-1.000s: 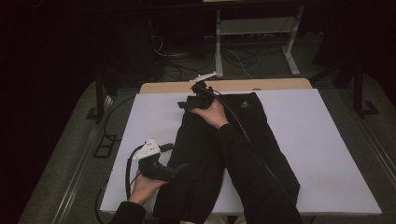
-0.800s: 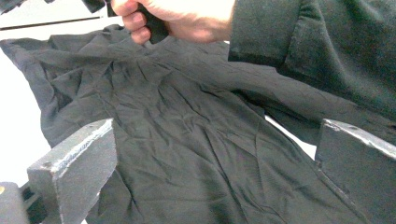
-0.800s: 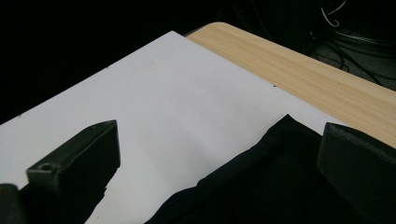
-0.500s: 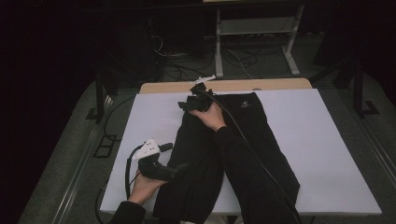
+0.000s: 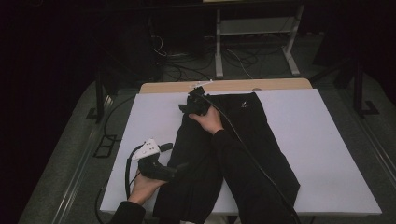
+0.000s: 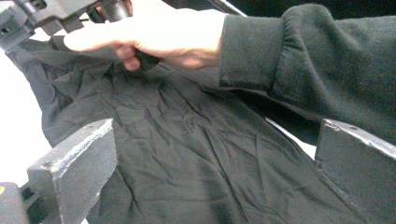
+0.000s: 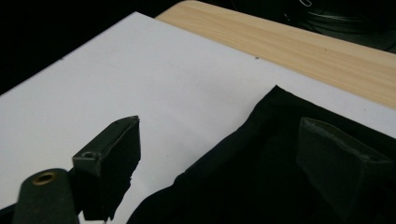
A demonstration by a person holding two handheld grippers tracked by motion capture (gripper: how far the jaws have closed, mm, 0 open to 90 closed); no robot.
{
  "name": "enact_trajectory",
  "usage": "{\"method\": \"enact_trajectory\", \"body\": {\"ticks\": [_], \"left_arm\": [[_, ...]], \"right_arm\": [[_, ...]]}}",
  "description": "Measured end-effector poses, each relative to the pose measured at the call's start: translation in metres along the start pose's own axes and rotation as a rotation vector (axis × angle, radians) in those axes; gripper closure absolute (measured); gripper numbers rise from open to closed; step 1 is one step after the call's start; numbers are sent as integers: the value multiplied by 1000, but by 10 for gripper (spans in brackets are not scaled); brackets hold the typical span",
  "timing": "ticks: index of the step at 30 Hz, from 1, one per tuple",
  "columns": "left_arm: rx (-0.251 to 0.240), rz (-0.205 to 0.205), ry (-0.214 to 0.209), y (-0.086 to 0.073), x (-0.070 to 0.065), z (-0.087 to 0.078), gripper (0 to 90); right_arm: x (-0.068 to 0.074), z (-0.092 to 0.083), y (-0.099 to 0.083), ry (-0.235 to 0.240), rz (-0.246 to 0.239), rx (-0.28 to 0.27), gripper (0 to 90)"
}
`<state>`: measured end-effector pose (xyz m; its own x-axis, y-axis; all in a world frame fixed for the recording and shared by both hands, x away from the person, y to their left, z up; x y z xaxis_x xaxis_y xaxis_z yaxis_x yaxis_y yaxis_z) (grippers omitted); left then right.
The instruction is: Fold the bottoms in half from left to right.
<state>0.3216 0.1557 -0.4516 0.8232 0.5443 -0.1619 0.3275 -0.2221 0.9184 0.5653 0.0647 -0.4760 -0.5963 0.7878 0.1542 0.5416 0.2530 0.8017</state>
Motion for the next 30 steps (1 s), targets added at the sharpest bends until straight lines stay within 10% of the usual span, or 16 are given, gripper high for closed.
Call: {"method": "enact_trajectory", "body": {"ticks": [20,30], "left_arm": [[0,2,-3,0,0,-1,0],[10,-8,9,-2,-1,-1,0]], "right_arm": [[2,22,-16,-74,-30,74,422],[3,21,-19,-79,-19,98,727]]}}
Point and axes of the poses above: each handheld gripper's, and its own axes: z roughly forward along the jaws, y roughly out of its top, x roughly to its left, the point moved 7 cm from there along z, roughly forward along the jaws, and after that the axes turned 2 degrees about -y, right-handed, at the moved point
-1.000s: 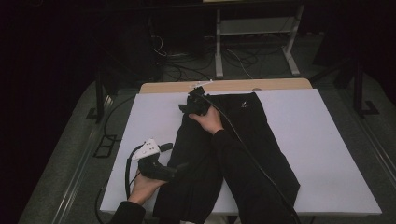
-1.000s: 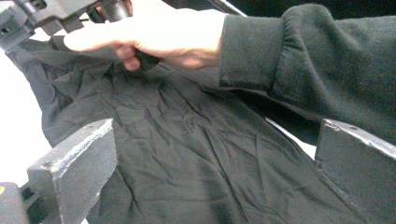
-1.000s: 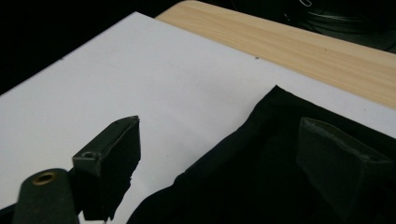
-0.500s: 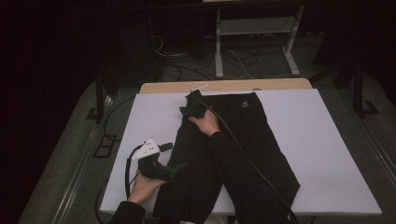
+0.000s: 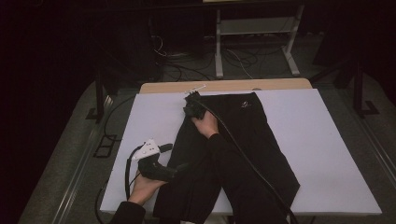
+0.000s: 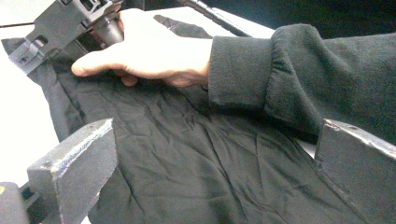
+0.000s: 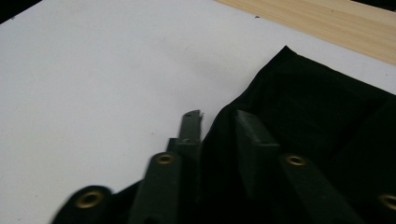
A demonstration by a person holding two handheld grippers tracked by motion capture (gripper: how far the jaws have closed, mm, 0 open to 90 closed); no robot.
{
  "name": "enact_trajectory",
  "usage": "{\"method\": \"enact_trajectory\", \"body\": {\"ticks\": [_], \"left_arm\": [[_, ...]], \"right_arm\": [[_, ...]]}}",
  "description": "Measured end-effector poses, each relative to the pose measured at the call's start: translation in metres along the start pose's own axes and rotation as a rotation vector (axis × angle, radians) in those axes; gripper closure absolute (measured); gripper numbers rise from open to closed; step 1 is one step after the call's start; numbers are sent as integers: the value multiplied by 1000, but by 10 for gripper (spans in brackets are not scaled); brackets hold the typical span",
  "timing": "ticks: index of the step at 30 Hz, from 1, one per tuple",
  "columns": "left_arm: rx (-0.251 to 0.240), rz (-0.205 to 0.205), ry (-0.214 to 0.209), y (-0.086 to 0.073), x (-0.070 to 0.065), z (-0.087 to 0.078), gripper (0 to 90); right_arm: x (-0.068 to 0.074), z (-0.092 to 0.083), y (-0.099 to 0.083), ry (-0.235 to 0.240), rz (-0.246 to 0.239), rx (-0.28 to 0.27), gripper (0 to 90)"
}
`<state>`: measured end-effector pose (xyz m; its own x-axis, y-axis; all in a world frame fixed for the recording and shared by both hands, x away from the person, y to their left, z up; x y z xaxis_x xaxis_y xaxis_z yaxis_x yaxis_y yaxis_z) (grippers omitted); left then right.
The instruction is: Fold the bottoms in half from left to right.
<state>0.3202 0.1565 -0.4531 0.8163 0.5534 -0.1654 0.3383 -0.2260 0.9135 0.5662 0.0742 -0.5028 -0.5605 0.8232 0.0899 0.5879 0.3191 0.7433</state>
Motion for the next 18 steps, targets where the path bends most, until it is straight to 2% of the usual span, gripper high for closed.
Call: {"method": "enact_trajectory", "body": {"ticks": [3,5,7,9,18], "left_arm": [[8,0,6,-2,0,-1,0],[39,-16,25,-7,1,-3,0],[49,-19,32,-8,1,-3,0],[85,-27,57,-10,2,-6,0],[150,-59,70,-19,2,-12,0]], "right_arm": [[0,-1,-1,-5,8,4,797],[1,-2,-2,-5,-2,3,829],[1,-3,-2,-5,-5,-2,833],[3,-4,-3,-8,-19,-10,838],[6,-13,-3,-17,-33,-21,844]]}}
Point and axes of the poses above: each handheld gripper's, and its own axes: z roughly forward along the jaws, y roughly out of its top, x roughly to its left, the point moved 7 cm from there along z, roughly forward along the jaws, and after that the axes turned 2 degrees about -y, right-handed, at the moved point
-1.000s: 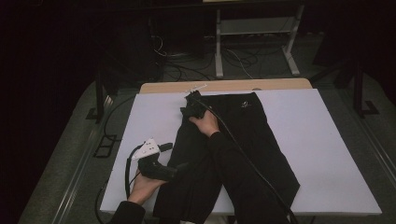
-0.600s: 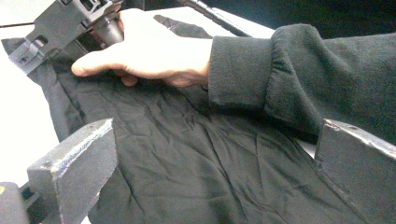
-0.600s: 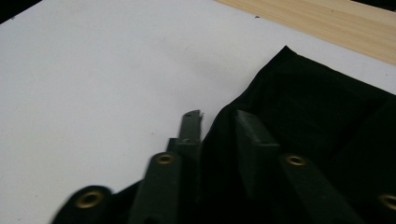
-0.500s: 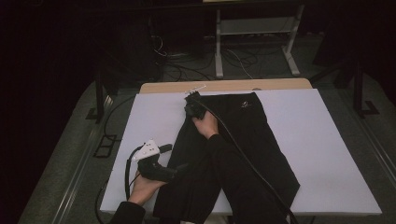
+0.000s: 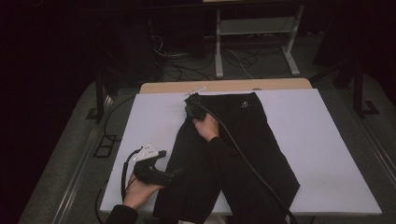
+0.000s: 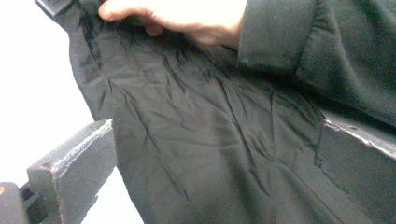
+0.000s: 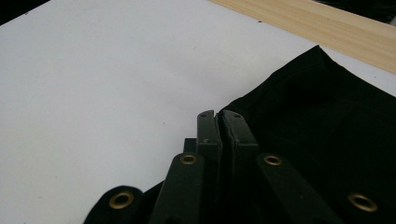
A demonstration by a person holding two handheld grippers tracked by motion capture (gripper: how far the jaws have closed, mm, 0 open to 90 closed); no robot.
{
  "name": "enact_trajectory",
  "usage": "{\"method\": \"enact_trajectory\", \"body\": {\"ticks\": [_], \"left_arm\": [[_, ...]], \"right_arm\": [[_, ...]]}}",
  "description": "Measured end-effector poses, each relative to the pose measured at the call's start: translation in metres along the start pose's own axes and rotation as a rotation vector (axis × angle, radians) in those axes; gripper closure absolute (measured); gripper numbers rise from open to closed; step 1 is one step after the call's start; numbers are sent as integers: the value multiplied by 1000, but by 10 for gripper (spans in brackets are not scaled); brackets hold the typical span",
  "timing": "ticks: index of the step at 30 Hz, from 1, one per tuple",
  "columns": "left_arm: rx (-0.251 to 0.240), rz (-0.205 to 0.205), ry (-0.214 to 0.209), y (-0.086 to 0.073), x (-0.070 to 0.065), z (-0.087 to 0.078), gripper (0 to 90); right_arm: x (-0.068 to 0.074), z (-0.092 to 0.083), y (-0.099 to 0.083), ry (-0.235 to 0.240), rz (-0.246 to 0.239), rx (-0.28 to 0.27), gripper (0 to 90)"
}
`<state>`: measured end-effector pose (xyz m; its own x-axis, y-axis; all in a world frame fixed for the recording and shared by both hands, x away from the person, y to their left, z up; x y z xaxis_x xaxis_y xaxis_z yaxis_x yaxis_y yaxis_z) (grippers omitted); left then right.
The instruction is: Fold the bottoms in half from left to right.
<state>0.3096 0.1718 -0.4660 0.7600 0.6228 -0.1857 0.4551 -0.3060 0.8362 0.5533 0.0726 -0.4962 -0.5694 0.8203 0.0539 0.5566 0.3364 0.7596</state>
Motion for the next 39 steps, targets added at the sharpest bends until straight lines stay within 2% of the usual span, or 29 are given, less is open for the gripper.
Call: {"method": "enact_trajectory", "body": {"ticks": [8,9,14,18,21,28,33,36,39], "left_arm": [[59,20,-19,-9,-8,-4,0],[79,15,-31,-13,-10,-6,0],[116,17,-36,-23,-11,-15,0],[122,7,-40,-27,-11,-21,0],[107,-11,-40,-32,-7,-29,0],[122,-16,-37,-39,-4,-39,0],[142,-33,-52,-50,-4,-43,0],[149,-33,-60,-52,-5,-44,0],[161,-24,-87,-57,-8,-45,0]], "right_arm": [[0,-8,2,-8,-1,-19,845],[1,-10,3,-12,-6,-16,846],[2,-11,2,-7,-10,-16,846],[2,-12,2,-4,-4,-18,845],[3,-14,0,3,-1,-24,845],[1,-16,-3,12,8,-32,846],[-2,-19,-4,12,20,-40,846],[-2,-20,-3,12,21,-42,846],[-1,-21,-2,12,17,-50,846]]}}
Point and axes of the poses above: each handheld gripper's, and its own axes: z roughly forward along the jaws, y roughly out of its top, x roughly to its left, the point moved 7 cm from there along z, roughly forward along the jaws, and after that the axes turned 2 degrees about -y, right-handed, at the moved point
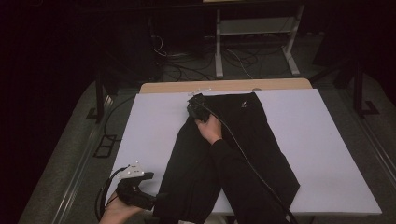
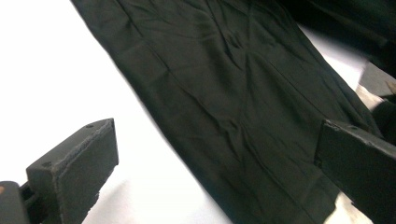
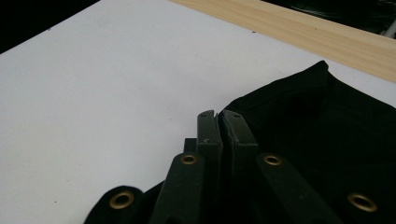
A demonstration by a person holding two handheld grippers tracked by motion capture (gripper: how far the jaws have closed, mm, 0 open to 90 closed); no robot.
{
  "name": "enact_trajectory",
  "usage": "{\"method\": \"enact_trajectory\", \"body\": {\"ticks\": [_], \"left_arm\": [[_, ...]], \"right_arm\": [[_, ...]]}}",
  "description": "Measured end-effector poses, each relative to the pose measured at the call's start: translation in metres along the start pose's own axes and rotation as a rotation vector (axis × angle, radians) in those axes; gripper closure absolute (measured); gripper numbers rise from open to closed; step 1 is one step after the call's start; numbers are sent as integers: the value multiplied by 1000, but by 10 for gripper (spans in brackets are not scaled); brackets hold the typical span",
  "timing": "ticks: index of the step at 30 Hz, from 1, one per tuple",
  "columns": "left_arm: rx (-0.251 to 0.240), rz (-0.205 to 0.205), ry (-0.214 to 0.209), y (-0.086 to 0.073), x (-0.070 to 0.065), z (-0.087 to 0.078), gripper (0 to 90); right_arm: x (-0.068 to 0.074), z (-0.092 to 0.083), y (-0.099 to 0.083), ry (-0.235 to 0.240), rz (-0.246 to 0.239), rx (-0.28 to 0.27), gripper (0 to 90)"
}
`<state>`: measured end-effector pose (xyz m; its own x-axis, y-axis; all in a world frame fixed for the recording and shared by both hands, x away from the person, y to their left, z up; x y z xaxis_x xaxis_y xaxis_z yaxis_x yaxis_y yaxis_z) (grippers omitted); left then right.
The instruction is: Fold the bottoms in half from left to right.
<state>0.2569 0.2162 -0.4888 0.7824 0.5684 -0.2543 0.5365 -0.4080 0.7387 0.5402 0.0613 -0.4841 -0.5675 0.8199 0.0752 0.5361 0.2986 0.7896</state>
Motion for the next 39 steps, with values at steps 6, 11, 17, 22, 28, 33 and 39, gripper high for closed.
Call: {"method": "enact_trajectory", "body": {"ticks": [6,11,17,22,28,33,39], "left_arm": [[9,13,-34,-4,-4,1,0],[30,17,-52,-8,-9,2,0],[47,26,-72,-9,-13,4,0],[67,20,-88,-12,-13,6,2],[88,42,-130,-12,-19,9,76],[76,32,-133,-12,-16,10,100],[63,42,-145,-9,-15,12,188]], "right_arm": [[2,0,0,8,0,3,846],[3,0,0,9,-1,-3,846],[5,1,-1,11,-2,0,846],[6,1,0,12,-3,-3,846],[7,0,1,19,-13,-8,846],[9,0,1,24,-12,-12,846],[11,0,2,30,-14,-18,846]]}}
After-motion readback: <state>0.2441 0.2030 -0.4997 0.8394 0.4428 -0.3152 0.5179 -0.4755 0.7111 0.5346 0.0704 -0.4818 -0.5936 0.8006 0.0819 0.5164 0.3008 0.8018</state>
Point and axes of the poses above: each handheld gripper's, and its own axes: z roughly forward along the jaws, y roughly out of its top, x roughly to its left, the point moved 7 cm from there along z, roughly forward along the jaws, and after that the axes turned 2 degrees about -y, right-handed, at the moved point
